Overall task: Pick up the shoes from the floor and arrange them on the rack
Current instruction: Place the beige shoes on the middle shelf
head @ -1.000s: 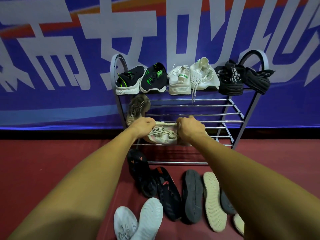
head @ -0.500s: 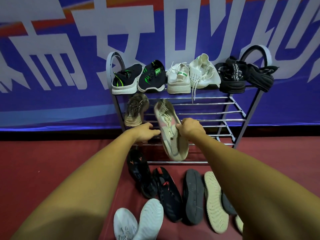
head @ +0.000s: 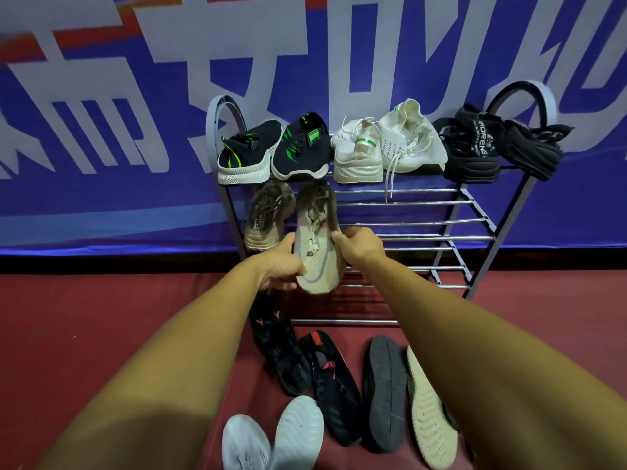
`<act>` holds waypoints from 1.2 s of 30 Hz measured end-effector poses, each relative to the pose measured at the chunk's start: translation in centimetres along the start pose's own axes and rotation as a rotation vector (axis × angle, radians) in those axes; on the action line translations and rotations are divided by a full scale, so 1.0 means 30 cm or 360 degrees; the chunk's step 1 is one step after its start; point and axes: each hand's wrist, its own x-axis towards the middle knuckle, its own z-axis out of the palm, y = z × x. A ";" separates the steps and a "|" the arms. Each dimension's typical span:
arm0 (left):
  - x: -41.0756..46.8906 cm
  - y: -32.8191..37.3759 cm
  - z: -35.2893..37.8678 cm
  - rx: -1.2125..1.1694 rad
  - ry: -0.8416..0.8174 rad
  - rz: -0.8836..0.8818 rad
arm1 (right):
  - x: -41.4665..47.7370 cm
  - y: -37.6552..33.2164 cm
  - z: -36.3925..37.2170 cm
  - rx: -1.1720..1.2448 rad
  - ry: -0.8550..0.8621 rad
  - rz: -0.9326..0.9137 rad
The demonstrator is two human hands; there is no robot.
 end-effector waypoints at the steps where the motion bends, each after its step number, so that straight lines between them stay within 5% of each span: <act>1: 0.012 -0.003 -0.004 -0.0049 0.0073 0.0049 | 0.005 -0.001 0.009 -0.0026 -0.0034 -0.0028; 12: 0.180 -0.023 -0.036 -0.0140 0.0641 0.0163 | 0.070 0.021 0.092 0.0270 -0.0282 0.0026; 24: 0.205 -0.026 -0.066 -0.0263 0.0528 0.0002 | 0.069 0.017 0.072 0.0636 -0.0467 -0.0261; 32: 0.195 0.018 -0.026 -0.0173 0.0463 -0.0016 | 0.063 -0.011 0.108 0.0371 -0.0101 -0.0243; 36: 0.163 0.022 -0.026 -0.0142 0.0406 0.0002 | 0.067 -0.009 0.087 0.0208 -0.0124 -0.0189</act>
